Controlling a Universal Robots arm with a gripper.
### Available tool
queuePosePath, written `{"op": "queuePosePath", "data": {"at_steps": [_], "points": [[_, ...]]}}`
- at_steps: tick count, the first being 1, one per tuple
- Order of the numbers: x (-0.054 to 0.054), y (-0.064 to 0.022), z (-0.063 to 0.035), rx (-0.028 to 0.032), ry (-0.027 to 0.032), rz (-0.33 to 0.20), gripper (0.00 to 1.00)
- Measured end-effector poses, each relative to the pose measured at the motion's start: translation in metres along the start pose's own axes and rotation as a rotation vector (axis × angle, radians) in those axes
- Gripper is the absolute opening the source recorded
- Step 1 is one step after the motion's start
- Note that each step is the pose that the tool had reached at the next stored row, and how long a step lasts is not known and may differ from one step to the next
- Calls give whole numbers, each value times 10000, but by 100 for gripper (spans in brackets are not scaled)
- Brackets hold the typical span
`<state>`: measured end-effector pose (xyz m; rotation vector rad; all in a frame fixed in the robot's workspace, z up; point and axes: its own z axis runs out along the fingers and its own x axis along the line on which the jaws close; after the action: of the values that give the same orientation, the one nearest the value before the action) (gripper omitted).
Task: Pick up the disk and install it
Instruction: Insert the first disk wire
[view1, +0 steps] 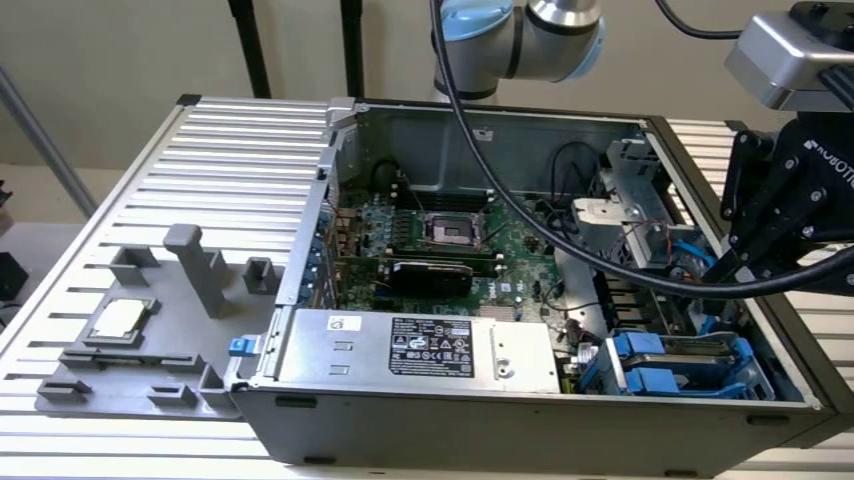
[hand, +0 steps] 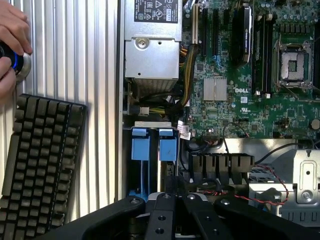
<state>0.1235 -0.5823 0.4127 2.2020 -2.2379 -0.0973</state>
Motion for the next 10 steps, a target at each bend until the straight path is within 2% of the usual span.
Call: {"op": "queuePosePath", "data": {"at_steps": [3,7,10], "points": [[0,-8,0,-1,2,-2,11],[-3,-169,-4,-2,3,-20,11],[-6,-276,30,-4,1,-49,11]]}}
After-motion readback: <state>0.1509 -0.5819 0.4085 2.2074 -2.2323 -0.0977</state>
